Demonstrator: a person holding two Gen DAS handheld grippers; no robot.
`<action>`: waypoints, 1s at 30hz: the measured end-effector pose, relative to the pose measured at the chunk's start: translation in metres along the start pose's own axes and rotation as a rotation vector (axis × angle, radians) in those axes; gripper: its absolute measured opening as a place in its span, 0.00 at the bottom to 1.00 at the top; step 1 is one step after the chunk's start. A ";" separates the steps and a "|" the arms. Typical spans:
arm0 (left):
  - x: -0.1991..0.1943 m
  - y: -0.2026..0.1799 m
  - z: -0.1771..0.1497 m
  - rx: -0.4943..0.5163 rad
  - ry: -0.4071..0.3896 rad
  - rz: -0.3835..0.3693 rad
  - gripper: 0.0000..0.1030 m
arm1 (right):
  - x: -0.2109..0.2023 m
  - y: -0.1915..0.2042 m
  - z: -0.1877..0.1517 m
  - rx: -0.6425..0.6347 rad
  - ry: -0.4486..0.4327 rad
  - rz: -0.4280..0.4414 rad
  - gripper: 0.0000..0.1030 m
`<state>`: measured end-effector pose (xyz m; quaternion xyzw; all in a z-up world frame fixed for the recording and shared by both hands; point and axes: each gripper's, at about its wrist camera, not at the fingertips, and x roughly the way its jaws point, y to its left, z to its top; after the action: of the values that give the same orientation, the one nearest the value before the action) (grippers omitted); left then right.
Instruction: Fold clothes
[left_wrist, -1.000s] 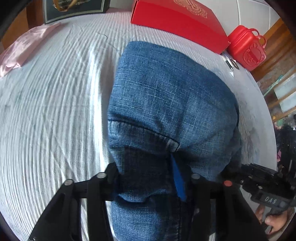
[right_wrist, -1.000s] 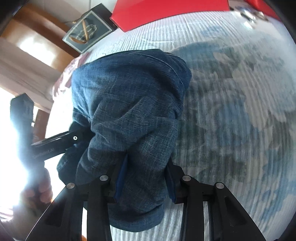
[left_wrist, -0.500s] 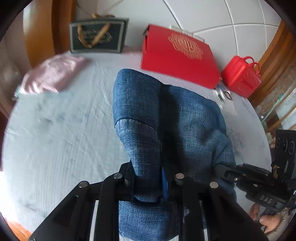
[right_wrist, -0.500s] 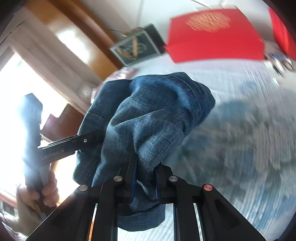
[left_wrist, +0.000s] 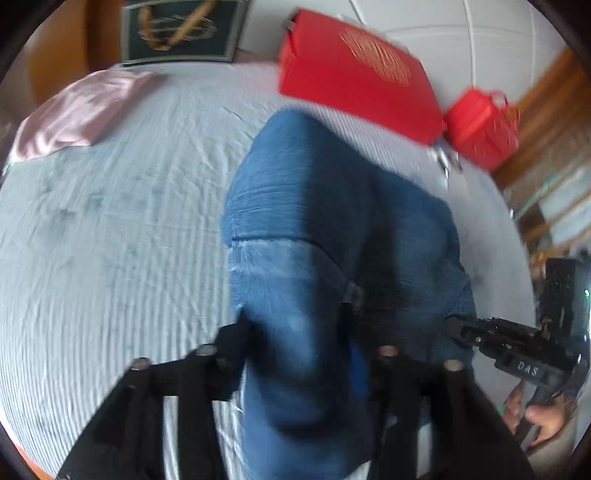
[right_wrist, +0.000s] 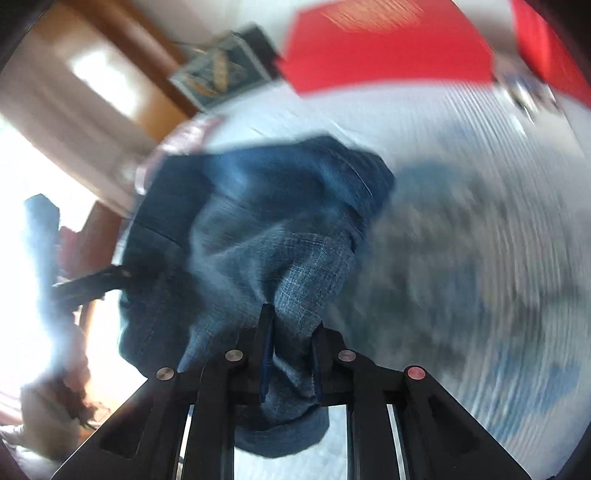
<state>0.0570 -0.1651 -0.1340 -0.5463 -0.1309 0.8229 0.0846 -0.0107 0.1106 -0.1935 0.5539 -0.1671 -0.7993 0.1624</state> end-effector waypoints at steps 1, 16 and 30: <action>0.008 0.000 0.000 0.014 0.014 0.003 0.60 | 0.007 -0.007 -0.002 0.020 0.026 -0.009 0.20; 0.083 -0.016 0.021 0.090 0.149 -0.091 0.78 | 0.051 -0.028 0.018 0.150 -0.014 0.059 0.55; 0.048 -0.022 0.030 0.062 0.148 -0.070 0.66 | 0.071 -0.023 0.029 0.160 0.024 0.140 0.34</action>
<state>0.0111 -0.1348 -0.1582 -0.5978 -0.1176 0.7805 0.1397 -0.0636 0.1023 -0.2531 0.5615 -0.2667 -0.7635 0.1750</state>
